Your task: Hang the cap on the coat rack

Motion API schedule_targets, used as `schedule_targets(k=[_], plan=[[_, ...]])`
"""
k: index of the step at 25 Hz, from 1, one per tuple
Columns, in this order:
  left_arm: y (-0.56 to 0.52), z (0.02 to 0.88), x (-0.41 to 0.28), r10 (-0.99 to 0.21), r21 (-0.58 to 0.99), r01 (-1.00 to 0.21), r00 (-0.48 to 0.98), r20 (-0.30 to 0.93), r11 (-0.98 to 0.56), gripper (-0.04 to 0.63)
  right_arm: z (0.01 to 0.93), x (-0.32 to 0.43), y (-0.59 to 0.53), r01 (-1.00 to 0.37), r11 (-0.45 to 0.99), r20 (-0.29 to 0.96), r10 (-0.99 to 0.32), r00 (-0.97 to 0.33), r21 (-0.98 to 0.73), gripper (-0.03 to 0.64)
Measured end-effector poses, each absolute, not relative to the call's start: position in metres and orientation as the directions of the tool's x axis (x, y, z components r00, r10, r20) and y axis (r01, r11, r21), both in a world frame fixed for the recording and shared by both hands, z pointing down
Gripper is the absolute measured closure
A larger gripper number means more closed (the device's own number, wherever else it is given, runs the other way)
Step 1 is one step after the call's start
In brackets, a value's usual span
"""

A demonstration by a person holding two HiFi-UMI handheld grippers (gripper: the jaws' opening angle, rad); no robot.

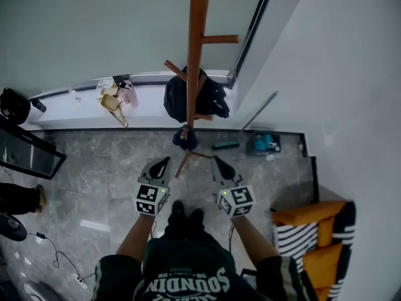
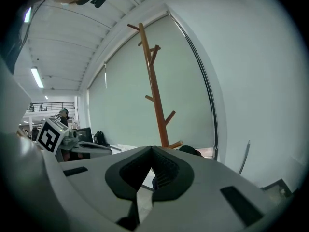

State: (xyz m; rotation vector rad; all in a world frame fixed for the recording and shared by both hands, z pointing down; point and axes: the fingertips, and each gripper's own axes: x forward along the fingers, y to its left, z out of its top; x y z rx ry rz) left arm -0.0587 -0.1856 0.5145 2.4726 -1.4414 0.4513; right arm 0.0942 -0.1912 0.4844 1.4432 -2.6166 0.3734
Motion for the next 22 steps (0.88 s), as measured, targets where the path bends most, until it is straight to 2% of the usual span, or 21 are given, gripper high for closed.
schedule_targets(k=[13, 22], plan=[[-0.169, 0.481, -0.045, -0.811, 0.046, -0.861, 0.493, 0.315, -0.506, 0.595, 0.456, 0.098, -0.182, -0.842, 0.532, 0.166, -0.825, -0.540, -0.092, 0.620], [-0.176, 0.479, -0.051, -0.813, 0.039, -0.863, 0.489, 0.317, -0.504, 0.595, 0.449, 0.097, -0.187, -0.848, 0.524, 0.152, -0.834, -0.530, -0.081, 0.619]])
